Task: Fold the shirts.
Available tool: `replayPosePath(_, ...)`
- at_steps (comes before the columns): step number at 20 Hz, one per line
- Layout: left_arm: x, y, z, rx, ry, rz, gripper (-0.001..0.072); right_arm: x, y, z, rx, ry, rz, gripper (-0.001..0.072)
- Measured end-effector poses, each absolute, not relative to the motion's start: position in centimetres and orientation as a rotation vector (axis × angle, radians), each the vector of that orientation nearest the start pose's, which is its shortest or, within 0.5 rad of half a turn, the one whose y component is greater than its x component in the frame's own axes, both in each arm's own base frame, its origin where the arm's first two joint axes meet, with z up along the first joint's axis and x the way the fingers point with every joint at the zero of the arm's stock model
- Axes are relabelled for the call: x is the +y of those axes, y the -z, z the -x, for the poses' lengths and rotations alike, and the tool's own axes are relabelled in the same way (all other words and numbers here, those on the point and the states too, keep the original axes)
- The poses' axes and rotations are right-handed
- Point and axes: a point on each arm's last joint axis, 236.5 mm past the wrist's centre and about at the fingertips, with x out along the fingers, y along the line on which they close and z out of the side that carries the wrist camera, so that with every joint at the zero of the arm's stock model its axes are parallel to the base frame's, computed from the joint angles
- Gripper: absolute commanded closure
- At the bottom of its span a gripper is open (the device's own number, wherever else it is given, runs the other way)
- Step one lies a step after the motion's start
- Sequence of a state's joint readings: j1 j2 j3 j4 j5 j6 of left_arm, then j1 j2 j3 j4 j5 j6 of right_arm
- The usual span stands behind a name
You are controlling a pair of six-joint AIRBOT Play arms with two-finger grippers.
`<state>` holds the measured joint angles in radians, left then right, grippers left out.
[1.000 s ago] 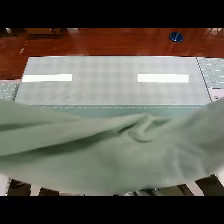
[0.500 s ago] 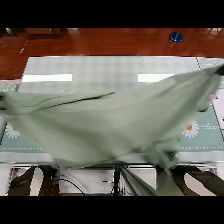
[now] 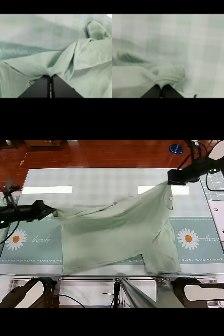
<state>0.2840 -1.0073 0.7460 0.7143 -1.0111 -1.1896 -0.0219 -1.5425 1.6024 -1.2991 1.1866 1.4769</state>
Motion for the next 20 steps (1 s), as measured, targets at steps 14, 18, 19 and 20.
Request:
replayPosePath(14,-7.7,3.9,-42.2,0.913,0.197,0.559,0.0342,3.8,-1.4,-55.0,0.99,-0.145,-0.188,0.0259)
replayPosePath(18,-3.6,-0.1,-43.1,0.892,0.21,0.569,0.0301,1.8,-4.7,-53.2,0.999,-0.146,-0.089,0.0216)
replayPosePath(19,-2.3,-0.9,-42.5,0.917,0.217,0.574,0.0301,0.5,-5.3,-52.3,1.015,-0.125,-0.045,0.0218)
replayPosePath(20,-1.3,-1.1,-41.0,0.979,0.228,0.591,0.0301,-1.1,-5.8,-51.3,1.039,-0.093,-0.012,0.0218)
